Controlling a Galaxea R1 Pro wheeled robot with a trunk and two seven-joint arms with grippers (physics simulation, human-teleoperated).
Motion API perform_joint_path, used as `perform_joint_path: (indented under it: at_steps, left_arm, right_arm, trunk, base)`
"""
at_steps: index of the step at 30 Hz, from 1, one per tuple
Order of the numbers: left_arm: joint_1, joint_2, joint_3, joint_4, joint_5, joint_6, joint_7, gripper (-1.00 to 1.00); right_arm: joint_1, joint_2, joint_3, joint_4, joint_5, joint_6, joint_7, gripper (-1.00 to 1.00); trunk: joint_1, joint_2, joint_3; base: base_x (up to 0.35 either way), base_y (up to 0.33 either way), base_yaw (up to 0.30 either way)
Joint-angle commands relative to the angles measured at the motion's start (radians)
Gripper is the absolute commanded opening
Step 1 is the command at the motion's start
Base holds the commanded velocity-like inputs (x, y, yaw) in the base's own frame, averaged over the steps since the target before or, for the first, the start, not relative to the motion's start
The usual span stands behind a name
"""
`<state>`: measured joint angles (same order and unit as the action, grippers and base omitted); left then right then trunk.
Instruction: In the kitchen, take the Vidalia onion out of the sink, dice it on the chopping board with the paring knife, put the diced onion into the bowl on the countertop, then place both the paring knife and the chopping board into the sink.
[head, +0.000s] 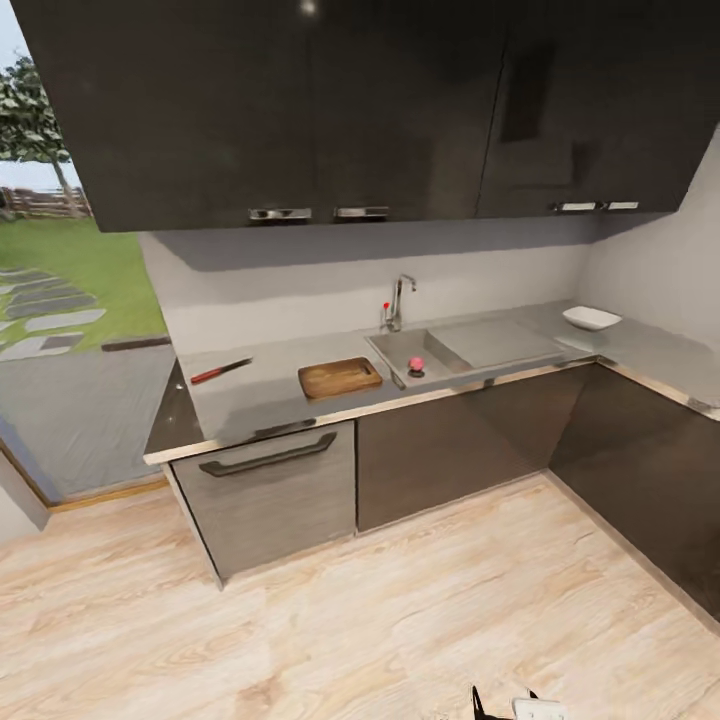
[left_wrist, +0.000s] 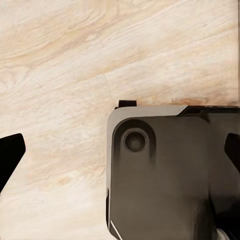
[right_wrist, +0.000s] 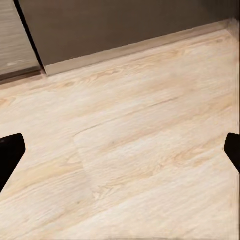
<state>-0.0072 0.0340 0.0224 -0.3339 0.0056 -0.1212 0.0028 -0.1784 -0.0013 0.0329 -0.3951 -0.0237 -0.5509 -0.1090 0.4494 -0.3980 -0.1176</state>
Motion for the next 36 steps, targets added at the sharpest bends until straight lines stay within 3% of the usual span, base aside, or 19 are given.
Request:
perform_joint_path:
  at_steps: [1, 36]
  left_arm:
    - [0.0, 0.0, 0.002, 0.0, 0.001, -0.003, 0.0, 1.0]
    - [0.0, 0.0, 0.001, 0.001, 0.001, -0.003, 0.0, 1.0]
  right_arm:
    - [-0.001, 0.0, 0.004, 0.001, -0.002, -0.003, -0.005, 1.0]
    - [-0.001, 0.003, 0.004, 0.002, -0.002, -0.001, -0.005, 1.0]
  trunk:
    - [0.001, -0.002, -0.001]
    - [0.001, -0.002, 0.017]
  base:
    - [0.0, 0.0, -0.287]
    - [0.0, 0.0, -0.287]
